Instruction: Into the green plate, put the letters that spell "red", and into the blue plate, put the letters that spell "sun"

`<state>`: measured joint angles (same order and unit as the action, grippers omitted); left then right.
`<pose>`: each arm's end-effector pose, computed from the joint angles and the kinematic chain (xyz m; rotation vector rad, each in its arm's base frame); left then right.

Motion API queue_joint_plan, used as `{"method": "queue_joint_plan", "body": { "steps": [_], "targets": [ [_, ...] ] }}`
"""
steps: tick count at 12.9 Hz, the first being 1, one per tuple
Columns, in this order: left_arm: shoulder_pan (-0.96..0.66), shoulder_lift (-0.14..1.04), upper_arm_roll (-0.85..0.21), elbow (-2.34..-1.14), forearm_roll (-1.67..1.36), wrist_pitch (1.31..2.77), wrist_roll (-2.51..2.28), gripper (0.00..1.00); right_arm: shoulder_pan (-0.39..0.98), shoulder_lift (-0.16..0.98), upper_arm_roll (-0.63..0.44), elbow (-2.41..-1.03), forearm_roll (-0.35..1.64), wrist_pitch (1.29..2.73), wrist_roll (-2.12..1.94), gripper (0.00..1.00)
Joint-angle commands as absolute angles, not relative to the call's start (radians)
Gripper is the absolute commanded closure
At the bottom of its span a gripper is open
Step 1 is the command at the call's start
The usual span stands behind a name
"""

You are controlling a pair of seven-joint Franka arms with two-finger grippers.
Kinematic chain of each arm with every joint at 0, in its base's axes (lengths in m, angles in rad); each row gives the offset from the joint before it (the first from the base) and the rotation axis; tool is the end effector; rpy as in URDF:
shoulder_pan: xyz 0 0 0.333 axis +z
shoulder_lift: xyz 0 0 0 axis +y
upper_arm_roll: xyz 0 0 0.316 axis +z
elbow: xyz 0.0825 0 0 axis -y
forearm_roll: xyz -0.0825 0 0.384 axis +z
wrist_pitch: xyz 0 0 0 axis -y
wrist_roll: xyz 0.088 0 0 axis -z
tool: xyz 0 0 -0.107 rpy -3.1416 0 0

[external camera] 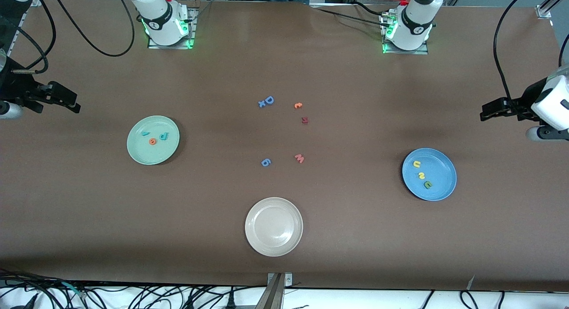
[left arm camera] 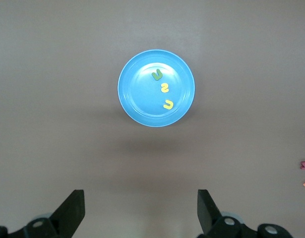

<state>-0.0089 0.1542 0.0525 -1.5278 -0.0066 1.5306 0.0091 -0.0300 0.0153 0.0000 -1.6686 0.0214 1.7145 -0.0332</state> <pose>0.5912 0.0229 0.5530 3.1297 0.0543 -0.2370 0.5692 -0.0151 0.5821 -3.1210 -0.0007 -0.0488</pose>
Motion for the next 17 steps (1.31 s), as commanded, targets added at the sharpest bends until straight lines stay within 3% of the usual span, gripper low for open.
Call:
{"method": "queue_joint_plan", "body": {
  "steps": [1, 17],
  "targets": [
    [-0.011, 0.152, 0.055, -1.526, -0.034, 1.532, 0.015, 0.00, -0.032, 0.009, 0.006, -1.672, 0.006, 1.721, -0.026, 0.00],
    [-0.008, 0.164, 0.054, -1.485, -0.034, 1.537, 0.017, 0.00, -0.031, 0.011, 0.006, -1.672, -0.012, 1.736, -0.026, 0.00]
  ]
}}
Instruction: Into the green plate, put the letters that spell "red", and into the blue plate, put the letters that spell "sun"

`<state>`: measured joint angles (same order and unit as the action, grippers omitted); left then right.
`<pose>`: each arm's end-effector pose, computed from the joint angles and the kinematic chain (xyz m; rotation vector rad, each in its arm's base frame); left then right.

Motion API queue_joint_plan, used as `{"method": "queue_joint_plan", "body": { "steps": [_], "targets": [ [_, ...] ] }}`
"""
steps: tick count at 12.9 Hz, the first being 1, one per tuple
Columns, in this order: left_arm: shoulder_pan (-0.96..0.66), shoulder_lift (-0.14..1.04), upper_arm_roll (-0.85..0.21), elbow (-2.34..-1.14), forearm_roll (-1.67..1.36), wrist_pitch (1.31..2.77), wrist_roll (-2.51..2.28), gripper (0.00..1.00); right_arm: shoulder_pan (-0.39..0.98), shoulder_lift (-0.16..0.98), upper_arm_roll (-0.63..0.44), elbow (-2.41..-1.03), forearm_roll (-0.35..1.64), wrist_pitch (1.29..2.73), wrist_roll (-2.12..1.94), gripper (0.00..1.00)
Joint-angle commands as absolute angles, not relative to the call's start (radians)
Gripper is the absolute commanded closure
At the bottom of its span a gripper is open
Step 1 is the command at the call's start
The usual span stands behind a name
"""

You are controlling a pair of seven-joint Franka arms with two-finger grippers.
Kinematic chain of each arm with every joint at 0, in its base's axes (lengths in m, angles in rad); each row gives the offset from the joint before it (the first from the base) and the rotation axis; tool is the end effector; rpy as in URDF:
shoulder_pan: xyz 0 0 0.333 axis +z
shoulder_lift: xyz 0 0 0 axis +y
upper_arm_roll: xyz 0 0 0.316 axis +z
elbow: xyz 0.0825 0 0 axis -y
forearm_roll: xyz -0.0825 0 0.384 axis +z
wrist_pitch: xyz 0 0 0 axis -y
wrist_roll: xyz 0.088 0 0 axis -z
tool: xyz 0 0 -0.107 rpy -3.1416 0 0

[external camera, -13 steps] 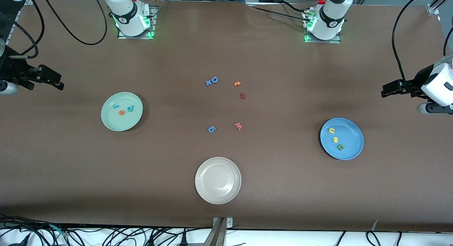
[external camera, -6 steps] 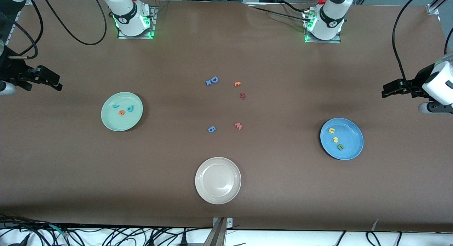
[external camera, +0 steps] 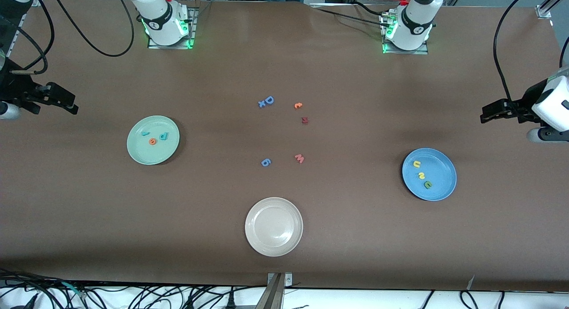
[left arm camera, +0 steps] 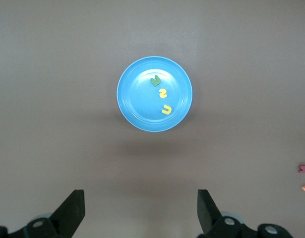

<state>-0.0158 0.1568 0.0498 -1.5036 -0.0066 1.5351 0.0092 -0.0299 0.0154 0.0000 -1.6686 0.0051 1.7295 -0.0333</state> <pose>0.5943 0.0173 0.5630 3.1337 0.0389 -0.1963 0.5708 -0.0166 0.5834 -3.1372 -0.0042 -0.0716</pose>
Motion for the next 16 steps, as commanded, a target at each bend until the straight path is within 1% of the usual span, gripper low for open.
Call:
{"method": "queue_joint_plan", "body": {
  "steps": [1, 9, 16],
  "targets": [
    [-0.006, 0.163, 0.057, -1.482, -0.034, 1.537, 0.017, 0.00, -0.031, 0.009, 0.006, -1.672, -0.012, 1.736, -0.026, 0.00],
    [-0.015, 0.164, 0.054, -1.474, -0.034, 1.537, 0.017, 0.00, -0.020, 0.012, 0.008, -1.652, -0.012, 1.787, -0.037, 0.00],
    [-0.020, 0.164, 0.054, -1.473, -0.031, 1.537, 0.017, 0.00, -0.017, 0.011, 0.002, -1.651, -0.002, 1.755, -0.035, 0.00]
  ]
}}
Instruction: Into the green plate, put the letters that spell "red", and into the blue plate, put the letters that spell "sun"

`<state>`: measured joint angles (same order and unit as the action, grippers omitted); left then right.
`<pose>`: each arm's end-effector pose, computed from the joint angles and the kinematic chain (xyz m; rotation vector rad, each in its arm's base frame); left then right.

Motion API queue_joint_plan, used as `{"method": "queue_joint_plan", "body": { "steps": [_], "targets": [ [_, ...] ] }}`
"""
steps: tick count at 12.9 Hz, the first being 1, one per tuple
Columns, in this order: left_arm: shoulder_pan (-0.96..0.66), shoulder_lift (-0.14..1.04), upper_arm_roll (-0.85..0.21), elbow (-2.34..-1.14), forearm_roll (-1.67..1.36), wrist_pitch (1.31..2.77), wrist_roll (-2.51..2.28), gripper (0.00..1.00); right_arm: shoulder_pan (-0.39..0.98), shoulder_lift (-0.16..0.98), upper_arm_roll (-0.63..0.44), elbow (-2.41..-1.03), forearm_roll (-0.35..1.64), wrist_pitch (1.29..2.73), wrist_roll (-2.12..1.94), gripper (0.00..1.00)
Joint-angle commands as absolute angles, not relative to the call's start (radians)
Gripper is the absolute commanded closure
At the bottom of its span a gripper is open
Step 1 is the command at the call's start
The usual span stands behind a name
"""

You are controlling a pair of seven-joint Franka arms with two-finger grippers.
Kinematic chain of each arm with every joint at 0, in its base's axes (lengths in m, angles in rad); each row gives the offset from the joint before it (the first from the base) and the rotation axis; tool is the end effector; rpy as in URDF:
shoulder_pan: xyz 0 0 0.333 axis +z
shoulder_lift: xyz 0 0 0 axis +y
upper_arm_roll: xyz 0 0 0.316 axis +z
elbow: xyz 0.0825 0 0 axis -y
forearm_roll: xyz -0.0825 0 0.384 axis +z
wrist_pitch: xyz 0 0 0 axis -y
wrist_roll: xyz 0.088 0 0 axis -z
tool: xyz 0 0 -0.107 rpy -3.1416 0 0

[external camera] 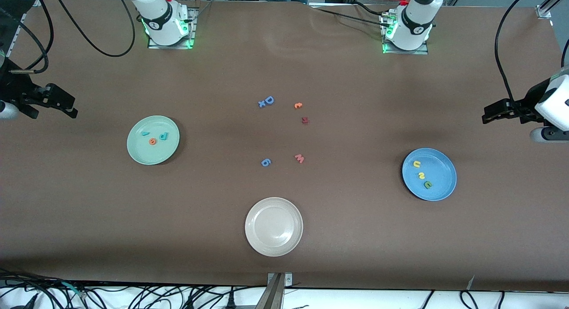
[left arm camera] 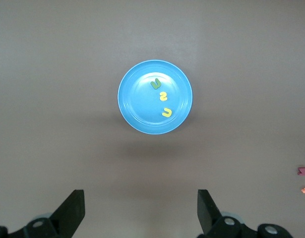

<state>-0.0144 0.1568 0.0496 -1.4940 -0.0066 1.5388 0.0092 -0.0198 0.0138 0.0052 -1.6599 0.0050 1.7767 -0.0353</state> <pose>0.5954 0.0181 0.5677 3.1351 0.0407 -0.1755 0.5758 -0.0080 0.5931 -3.1348 -0.0312 -0.1617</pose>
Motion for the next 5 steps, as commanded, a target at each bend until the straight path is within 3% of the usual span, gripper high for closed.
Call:
{"method": "queue_joint_plan", "body": {
  "steps": [1, 5],
  "targets": [
    [-0.020, 0.164, 0.054, -1.474, -0.032, 1.537, 0.017, 0.00, -0.017, 0.009, 0.003, -1.651, -0.002, 1.755, -0.032, 0.00],
    [-0.020, 0.164, 0.052, -1.474, -0.032, 1.537, 0.017, 0.00, -0.017, 0.008, 0.003, -1.654, 0.002, 1.741, -0.023, 0.00]
  ]
}}
